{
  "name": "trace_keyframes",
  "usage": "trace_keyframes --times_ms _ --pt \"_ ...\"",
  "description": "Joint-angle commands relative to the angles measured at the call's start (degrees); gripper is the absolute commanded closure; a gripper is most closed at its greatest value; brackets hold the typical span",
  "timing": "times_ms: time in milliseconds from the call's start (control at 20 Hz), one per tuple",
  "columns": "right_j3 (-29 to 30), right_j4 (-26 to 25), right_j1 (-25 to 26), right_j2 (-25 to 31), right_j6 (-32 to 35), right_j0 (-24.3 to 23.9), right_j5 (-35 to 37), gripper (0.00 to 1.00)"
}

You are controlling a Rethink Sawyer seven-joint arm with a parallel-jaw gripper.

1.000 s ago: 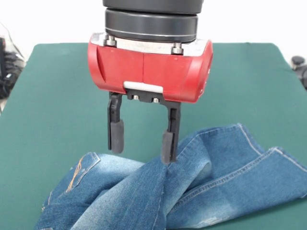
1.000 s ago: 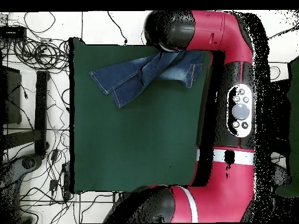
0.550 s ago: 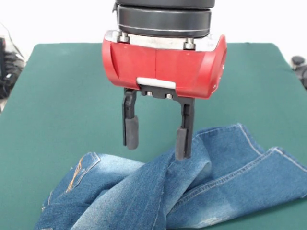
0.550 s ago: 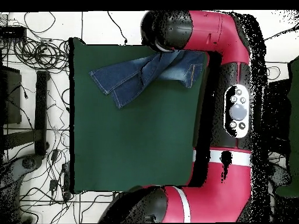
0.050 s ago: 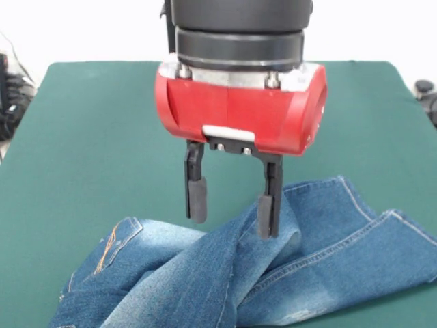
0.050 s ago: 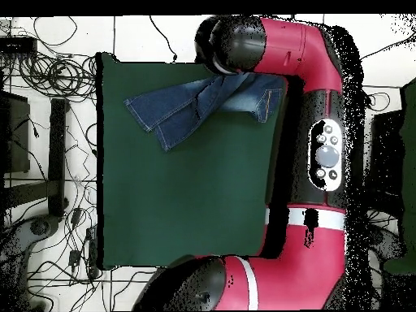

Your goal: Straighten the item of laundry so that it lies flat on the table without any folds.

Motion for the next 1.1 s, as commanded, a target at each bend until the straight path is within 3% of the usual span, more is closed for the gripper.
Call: trace_keyframes --times_ms 50,700,800,1100 --pt "8.93 1.85 6.38 -1.52 15.24 3.76 -2.32 0.0" --pt "8.93 1.18 9.41 -4.32 13.39 5.12 -8.78 0.0" --pt "7.1 2.0 10.69 -3.89 12.0 4.91 -5.63 0.0" --pt "4.36 1.1 12.54 -6.43 13.28 6.2 -5.14 0.0"
